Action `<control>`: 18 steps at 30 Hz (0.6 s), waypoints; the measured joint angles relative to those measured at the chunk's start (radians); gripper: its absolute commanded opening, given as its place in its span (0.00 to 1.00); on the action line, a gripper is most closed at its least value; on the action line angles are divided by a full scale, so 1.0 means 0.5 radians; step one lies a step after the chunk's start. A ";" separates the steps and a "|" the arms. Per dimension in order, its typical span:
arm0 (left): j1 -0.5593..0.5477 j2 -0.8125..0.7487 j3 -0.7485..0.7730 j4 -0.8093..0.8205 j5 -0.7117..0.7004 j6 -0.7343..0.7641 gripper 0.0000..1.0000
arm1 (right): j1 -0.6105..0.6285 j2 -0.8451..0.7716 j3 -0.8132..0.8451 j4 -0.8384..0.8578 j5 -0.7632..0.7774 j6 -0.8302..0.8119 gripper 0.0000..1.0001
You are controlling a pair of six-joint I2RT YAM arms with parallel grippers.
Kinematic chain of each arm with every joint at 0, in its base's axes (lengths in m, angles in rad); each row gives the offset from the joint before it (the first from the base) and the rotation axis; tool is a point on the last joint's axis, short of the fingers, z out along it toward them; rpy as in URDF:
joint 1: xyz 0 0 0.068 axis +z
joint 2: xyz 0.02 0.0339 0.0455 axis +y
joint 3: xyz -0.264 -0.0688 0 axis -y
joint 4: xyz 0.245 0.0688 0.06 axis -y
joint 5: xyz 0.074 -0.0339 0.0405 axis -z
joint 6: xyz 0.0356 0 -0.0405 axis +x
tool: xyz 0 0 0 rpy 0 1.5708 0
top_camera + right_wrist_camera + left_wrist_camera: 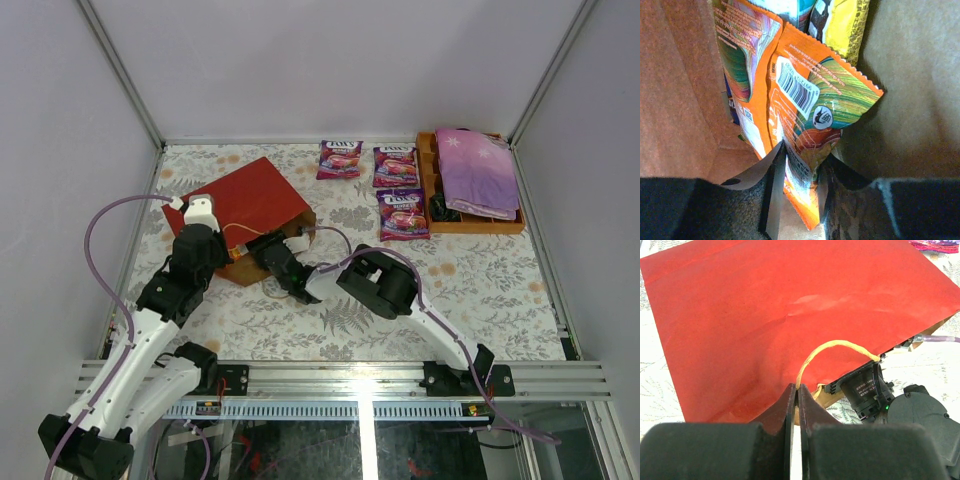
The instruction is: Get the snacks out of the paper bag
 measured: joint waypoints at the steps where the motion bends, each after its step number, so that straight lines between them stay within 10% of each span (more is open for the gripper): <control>1: 0.000 0.000 0.000 0.000 0.002 0.000 0.00 | 0.001 0.000 -0.003 0.008 0.000 -0.006 0.32; 18: 0.000 0.002 0.000 -0.001 0.021 -0.002 0.00 | 0.030 -0.542 -0.703 0.012 -0.218 -0.387 0.09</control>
